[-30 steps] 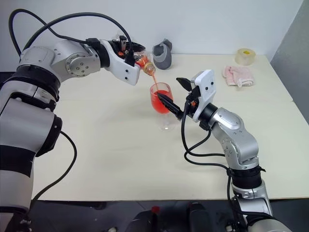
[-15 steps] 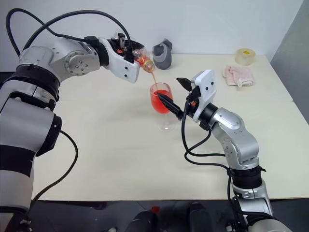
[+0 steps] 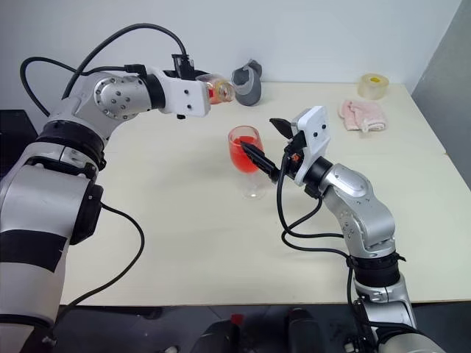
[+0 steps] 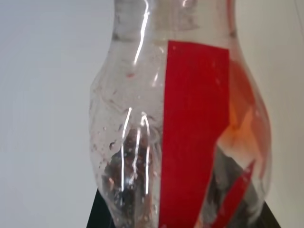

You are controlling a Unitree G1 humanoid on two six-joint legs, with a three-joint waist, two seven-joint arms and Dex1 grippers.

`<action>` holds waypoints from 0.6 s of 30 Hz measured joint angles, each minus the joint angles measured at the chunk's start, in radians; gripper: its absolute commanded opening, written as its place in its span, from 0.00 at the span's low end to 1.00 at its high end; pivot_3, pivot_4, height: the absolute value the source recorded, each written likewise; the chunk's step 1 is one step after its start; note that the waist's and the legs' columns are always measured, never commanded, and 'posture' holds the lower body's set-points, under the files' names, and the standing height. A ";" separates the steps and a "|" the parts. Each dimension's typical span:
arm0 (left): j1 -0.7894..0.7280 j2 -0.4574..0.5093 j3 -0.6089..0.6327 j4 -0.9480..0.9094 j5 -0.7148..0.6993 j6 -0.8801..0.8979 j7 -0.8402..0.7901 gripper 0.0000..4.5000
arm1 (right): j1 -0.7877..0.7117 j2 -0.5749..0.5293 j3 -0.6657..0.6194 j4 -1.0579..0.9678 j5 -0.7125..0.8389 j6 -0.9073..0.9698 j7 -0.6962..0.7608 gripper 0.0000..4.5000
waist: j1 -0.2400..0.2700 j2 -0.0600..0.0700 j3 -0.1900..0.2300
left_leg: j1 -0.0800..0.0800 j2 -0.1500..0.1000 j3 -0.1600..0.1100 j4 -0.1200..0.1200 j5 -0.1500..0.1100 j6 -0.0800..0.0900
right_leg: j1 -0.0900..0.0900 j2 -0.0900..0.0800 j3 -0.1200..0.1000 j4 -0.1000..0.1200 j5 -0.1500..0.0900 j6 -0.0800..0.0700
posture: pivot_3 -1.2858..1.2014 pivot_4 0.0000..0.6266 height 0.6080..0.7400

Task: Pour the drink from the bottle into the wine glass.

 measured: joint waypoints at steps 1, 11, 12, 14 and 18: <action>0.007 -0.006 0.017 -0.001 -0.019 0.007 -0.020 0.22 | 0.000 0.000 0.000 0.000 0.000 0.000 0.000 1.00 | 0.000 0.000 0.000 | 0.000 0.000 0.000 0.000 0.000 0.000 | 0.000 0.000 0.000 0.000 0.000 0.000 | 0.52 0.24 1.00; 0.045 -0.069 0.229 -0.040 -0.254 0.195 -0.143 0.22 | 0.007 -0.030 0.000 -0.011 0.002 0.003 0.012 1.00 | -0.003 0.000 0.000 | 0.000 0.000 0.000 0.000 0.000 0.000 | 0.000 0.000 0.000 0.000 0.000 0.000 | 0.52 0.24 1.00; 0.067 -0.077 0.265 -0.049 -0.293 0.229 -0.142 0.22 | 0.012 -0.041 0.001 -0.022 0.005 0.009 0.016 1.00 | -0.003 0.000 -0.001 | 0.000 0.000 0.000 0.000 0.000 0.000 | 0.000 0.000 0.000 0.000 0.000 0.000 | 0.52 0.24 1.00; 0.108 -0.091 0.308 -0.059 -0.342 0.276 -0.135 0.22 | 0.028 -0.055 0.001 -0.044 0.013 0.021 0.025 1.00 | -0.004 0.000 -0.001 | 0.000 0.001 0.000 0.001 0.000 0.000 | 0.000 0.000 0.000 0.001 0.000 0.000 | 0.52 0.24 1.00; 0.197 -0.117 0.379 -0.118 -0.416 0.359 -0.093 0.22 | 0.071 -0.101 0.008 -0.085 0.033 0.026 0.068 1.00 | -0.003 0.000 -0.001 | 0.000 0.001 0.000 0.001 0.000 0.000 | 0.000 -0.001 0.000 0.001 0.000 0.000 | 0.52 0.24 1.00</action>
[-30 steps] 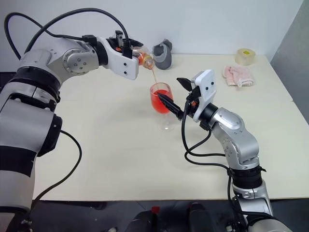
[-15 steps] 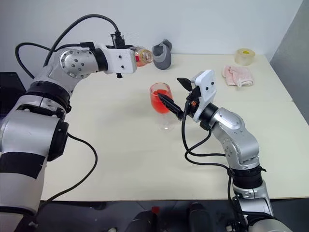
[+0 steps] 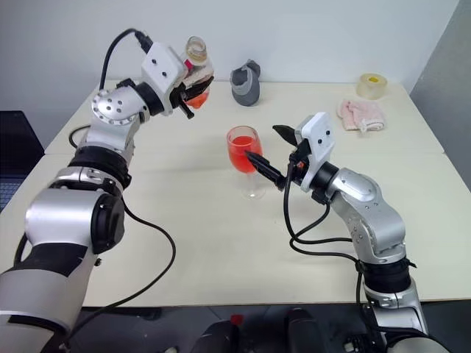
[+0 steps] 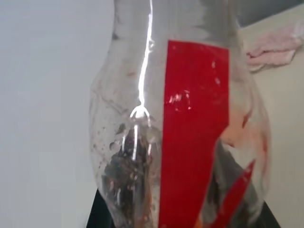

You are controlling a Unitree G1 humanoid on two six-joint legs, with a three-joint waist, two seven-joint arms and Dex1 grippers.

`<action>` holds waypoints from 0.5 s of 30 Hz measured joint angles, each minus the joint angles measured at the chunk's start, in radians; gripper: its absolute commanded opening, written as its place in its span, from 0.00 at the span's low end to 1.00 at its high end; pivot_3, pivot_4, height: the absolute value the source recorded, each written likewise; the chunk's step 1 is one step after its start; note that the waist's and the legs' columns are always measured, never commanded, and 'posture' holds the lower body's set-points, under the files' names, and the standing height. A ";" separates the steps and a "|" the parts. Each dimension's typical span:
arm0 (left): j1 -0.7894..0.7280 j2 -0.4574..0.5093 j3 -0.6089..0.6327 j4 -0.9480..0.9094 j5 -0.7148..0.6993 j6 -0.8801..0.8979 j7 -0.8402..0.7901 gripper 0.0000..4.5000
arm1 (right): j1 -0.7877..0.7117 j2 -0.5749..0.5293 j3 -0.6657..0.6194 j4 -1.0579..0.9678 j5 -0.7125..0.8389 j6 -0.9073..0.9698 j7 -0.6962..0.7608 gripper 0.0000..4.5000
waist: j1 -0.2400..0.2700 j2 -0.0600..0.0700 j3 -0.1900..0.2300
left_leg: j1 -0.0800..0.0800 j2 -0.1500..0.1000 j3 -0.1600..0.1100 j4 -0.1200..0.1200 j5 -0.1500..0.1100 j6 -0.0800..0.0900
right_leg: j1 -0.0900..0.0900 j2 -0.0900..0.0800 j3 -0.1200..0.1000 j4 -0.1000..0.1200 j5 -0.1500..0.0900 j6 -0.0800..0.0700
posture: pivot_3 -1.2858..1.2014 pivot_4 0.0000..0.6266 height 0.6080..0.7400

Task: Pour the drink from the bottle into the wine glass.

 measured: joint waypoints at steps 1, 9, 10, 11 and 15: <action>0.027 -0.002 0.013 -0.022 -0.017 0.020 0.014 0.22 | 0.016 -0.012 0.004 -0.012 0.003 0.000 0.014 1.00 | 0.000 0.000 0.000 | 0.000 0.000 0.000 0.000 0.000 0.000 | 0.000 0.000 0.000 0.000 0.000 0.000 | 0.52 0.24 1.00; 0.241 -0.032 0.102 -0.229 -0.101 0.187 0.212 0.22 | 0.127 -0.060 0.016 -0.072 0.014 -0.022 0.080 1.00 | 0.003 -0.001 0.000 | 0.000 0.000 -0.001 0.000 0.000 0.000 | 0.000 0.000 0.000 0.001 0.000 0.000 | 0.52 0.24 1.00; 0.269 -0.032 0.112 -0.265 -0.109 0.207 0.237 0.22 | 0.145 -0.062 0.016 -0.078 0.014 -0.030 0.086 1.00 | 0.003 -0.001 -0.001 | 0.000 0.000 0.000 0.000 0.000 0.000 | 0.000 0.000 0.000 0.001 0.000 0.000 | 0.52 0.24 1.00; 0.299 -0.033 0.121 -0.303 -0.119 0.228 0.255 0.22 | 0.161 -0.063 0.016 -0.086 0.014 -0.033 0.092 1.00 | 0.004 -0.001 -0.001 | 0.000 0.000 0.000 0.000 0.000 0.000 | 0.000 -0.001 0.001 0.001 0.000 0.000 | 0.52 0.24 1.00; 0.437 -0.052 0.157 -0.452 -0.177 0.303 0.277 0.22 | 0.221 -0.063 0.015 -0.126 0.046 -0.044 0.114 1.00 | 0.006 -0.001 -0.001 | 0.000 0.001 0.000 0.000 0.000 0.000 | 0.000 -0.002 0.000 0.001 0.000 0.000 | 0.52 0.24 1.00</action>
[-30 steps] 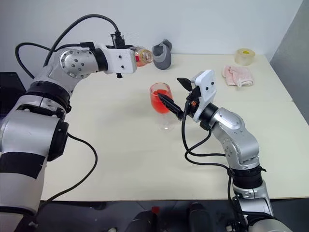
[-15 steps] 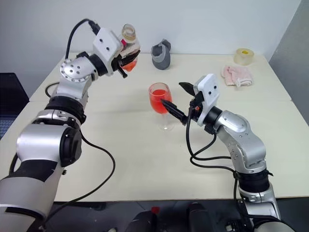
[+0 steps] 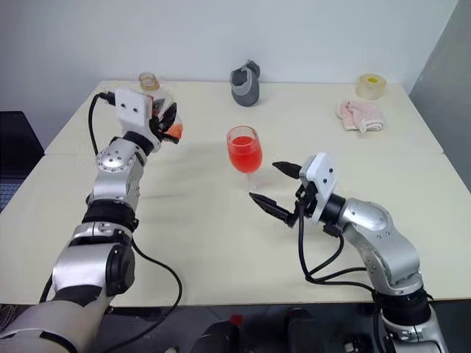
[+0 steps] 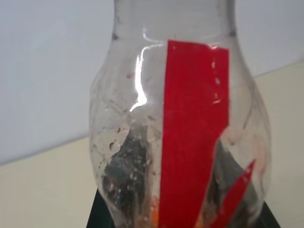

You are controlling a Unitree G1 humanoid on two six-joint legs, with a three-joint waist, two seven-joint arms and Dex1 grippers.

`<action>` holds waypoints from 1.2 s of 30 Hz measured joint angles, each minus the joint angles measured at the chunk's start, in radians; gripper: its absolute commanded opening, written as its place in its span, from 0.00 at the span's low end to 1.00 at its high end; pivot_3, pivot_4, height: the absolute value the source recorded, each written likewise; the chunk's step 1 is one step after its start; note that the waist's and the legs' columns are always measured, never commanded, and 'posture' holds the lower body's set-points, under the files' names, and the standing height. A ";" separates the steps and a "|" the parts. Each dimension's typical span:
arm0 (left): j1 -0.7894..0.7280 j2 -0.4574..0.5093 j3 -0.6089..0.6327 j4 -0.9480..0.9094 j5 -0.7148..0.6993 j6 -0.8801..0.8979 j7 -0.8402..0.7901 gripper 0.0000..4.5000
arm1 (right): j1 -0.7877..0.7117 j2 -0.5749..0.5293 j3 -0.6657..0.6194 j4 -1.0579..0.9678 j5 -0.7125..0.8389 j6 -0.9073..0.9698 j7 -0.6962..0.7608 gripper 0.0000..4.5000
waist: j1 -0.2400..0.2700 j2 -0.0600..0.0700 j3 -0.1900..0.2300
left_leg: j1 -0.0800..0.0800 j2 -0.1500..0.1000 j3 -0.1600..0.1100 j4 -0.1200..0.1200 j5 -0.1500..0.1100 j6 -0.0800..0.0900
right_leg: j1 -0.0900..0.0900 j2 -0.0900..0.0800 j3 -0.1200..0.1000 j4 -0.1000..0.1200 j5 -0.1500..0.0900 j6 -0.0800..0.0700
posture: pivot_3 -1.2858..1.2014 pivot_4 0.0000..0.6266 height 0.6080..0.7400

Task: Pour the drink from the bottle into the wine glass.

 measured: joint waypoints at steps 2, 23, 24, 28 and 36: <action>0.070 -0.010 0.004 -0.049 -0.014 0.022 0.015 0.22 | 0.022 -0.001 -0.003 -0.017 0.014 -0.008 0.012 1.00 | 0.000 0.000 0.000 | 0.000 0.000 0.000 0.000 0.000 0.000 | 0.000 0.000 0.000 0.000 0.000 0.000 | 0.52 0.24 1.00; 0.259 -0.077 0.021 -0.101 -0.050 -0.021 0.066 0.52 | 0.138 -0.026 -0.017 -0.038 0.014 -0.120 0.062 1.00 | 0.019 -0.003 -0.003 | 0.002 -0.001 0.001 0.000 0.000 0.000 | 0.002 -0.001 0.000 -0.001 0.000 0.000 | 0.52 0.24 1.00; 0.267 -0.078 0.021 -0.101 -0.051 -0.021 0.066 0.57 | 0.135 -0.026 -0.017 -0.037 0.013 -0.120 0.059 1.00 | 0.019 -0.003 -0.003 | 0.002 -0.001 0.001 0.000 0.000 0.000 | 0.002 -0.001 0.000 -0.001 0.000 0.000 | 0.52 0.24 1.00; 0.287 -0.089 0.022 -0.117 -0.058 -0.002 0.068 0.85 | 0.126 -0.027 -0.016 -0.036 0.010 -0.120 0.056 1.00 | 0.022 -0.003 -0.003 | 0.002 -0.001 0.001 0.000 0.000 0.000 | 0.002 -0.001 0.000 -0.001 0.000 0.000 | 0.52 0.24 1.00; 0.320 -0.091 0.023 -0.243 -0.082 0.081 0.068 0.99 | 0.120 -0.027 -0.012 -0.029 -0.002 -0.120 0.058 1.00 | 0.026 -0.003 -0.003 | 0.002 -0.001 0.001 0.000 0.000 0.000 | 0.002 -0.001 0.000 -0.001 0.000 0.000 | 0.52 0.24 1.00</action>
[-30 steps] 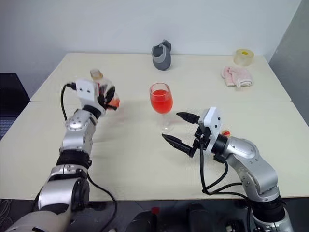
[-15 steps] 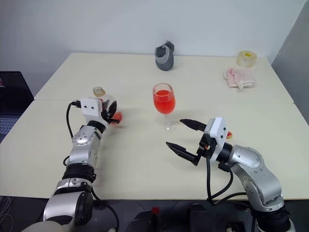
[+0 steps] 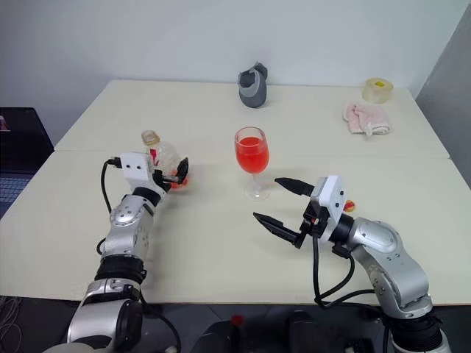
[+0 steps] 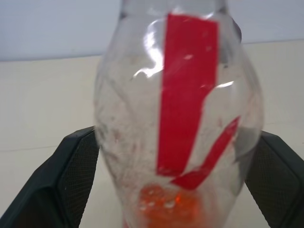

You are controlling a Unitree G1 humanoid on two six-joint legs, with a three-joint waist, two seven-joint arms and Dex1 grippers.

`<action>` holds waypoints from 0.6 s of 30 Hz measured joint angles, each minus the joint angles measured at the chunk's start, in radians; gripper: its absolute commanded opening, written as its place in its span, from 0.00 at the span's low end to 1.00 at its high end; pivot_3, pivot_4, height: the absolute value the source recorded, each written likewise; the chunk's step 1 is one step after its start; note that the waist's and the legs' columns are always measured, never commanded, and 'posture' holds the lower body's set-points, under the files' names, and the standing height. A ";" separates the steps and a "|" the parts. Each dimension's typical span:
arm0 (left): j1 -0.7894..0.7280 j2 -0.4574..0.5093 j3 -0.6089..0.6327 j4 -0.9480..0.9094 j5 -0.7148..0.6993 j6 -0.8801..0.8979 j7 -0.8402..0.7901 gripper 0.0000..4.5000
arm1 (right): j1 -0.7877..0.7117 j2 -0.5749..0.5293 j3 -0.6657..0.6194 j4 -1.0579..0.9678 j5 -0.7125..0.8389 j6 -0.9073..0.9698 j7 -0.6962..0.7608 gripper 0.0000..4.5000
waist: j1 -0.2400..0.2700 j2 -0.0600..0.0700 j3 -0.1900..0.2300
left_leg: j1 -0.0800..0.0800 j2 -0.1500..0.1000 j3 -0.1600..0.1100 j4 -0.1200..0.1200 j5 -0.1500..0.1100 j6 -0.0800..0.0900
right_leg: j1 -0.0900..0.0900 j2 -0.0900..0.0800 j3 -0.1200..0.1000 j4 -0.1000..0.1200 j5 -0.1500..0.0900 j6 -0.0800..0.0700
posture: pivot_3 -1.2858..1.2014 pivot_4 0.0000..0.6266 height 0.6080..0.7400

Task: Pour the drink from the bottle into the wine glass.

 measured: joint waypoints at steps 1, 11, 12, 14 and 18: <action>0.007 0.000 0.000 -0.013 -0.003 0.008 0.001 0.99 | 0.000 0.000 0.003 0.000 0.000 0.000 0.000 1.00 | 0.000 0.000 0.000 | 0.000 0.000 0.000 0.000 0.000 0.000 | 0.000 0.000 0.000 0.000 0.000 0.000 | 0.52 0.24 1.00; 0.160 -0.013 0.000 -0.284 -0.027 0.162 0.036 0.99 | 0.043 -0.040 -0.002 -0.002 0.001 0.003 -0.001 1.00 | 0.002 0.000 0.000 | 0.000 0.002 0.000 0.000 0.000 0.000 | 0.001 -0.001 0.000 -0.001 0.000 0.000 | 0.52 0.24 1.00; 0.176 -0.018 0.000 -0.314 -0.035 0.181 0.038 0.99 | 0.055 -0.046 -0.011 -0.005 0.001 0.005 -0.002 1.00 | 0.004 0.000 0.000 | 0.001 0.002 -0.001 0.000 0.000 0.000 | 0.002 -0.001 0.000 -0.001 0.000 0.000 | 0.52 0.24 1.00; 0.224 -0.029 0.000 -0.408 -0.061 0.248 0.044 0.99 | 0.086 -0.059 -0.043 -0.018 0.007 0.011 -0.015 1.00 | 0.007 0.000 0.000 | 0.001 0.002 -0.001 0.000 0.000 0.000 | 0.003 -0.001 0.000 -0.002 0.000 0.000 | 0.52 0.24 1.00; 0.355 -0.049 0.005 -0.602 -0.114 0.360 0.057 0.99 | 0.188 -0.079 -0.114 -0.084 0.035 0.037 -0.062 1.00 | 0.008 0.000 0.000 | 0.003 0.003 -0.001 -0.001 -0.001 0.002 | 0.006 -0.001 0.000 -0.004 0.000 0.000 | 0.52 0.24 1.00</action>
